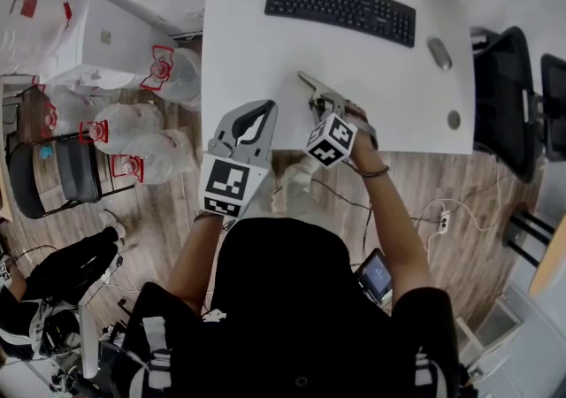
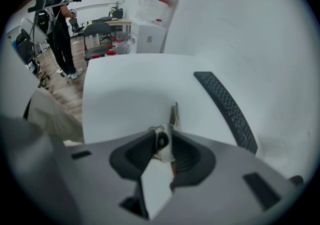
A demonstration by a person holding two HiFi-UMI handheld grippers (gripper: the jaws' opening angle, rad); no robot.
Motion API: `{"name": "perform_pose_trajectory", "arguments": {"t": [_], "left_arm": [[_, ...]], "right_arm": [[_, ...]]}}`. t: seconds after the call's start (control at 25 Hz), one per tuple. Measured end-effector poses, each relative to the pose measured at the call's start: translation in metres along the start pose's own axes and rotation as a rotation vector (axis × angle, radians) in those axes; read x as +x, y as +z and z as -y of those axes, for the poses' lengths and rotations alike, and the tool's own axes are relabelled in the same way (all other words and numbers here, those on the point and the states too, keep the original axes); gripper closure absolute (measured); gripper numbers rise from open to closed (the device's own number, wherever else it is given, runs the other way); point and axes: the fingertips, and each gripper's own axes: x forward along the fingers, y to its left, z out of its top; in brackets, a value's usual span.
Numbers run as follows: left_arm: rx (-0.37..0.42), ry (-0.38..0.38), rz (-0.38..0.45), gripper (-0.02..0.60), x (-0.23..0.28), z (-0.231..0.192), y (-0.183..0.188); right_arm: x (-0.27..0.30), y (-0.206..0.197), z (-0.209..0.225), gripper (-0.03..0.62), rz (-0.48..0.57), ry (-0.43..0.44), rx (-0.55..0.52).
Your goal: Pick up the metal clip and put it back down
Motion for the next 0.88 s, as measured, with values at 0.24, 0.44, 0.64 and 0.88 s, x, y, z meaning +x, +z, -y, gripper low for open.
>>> {"name": "perform_pose_trajectory", "arguments": {"t": [0.24,0.44,0.64,0.88], "left_arm": [[0.002,-0.004,0.002,0.557,0.000,0.002,0.001],[0.013,-0.008,0.015,0.557,0.002,0.002,0.007],[0.028,-0.007,0.039,0.557,0.001,-0.002,0.017],[0.046,-0.002,0.071,0.557,0.000,-0.007,0.037]], "right_arm": [[-0.002,-0.002,-0.001,0.473,0.002,0.011,0.015],[-0.008,0.002,0.000,0.473,0.014,0.024,0.048],[-0.021,0.011,0.002,0.473,0.056,0.032,0.110],[-0.055,0.025,0.031,0.485,0.140,-0.034,0.214]]}}
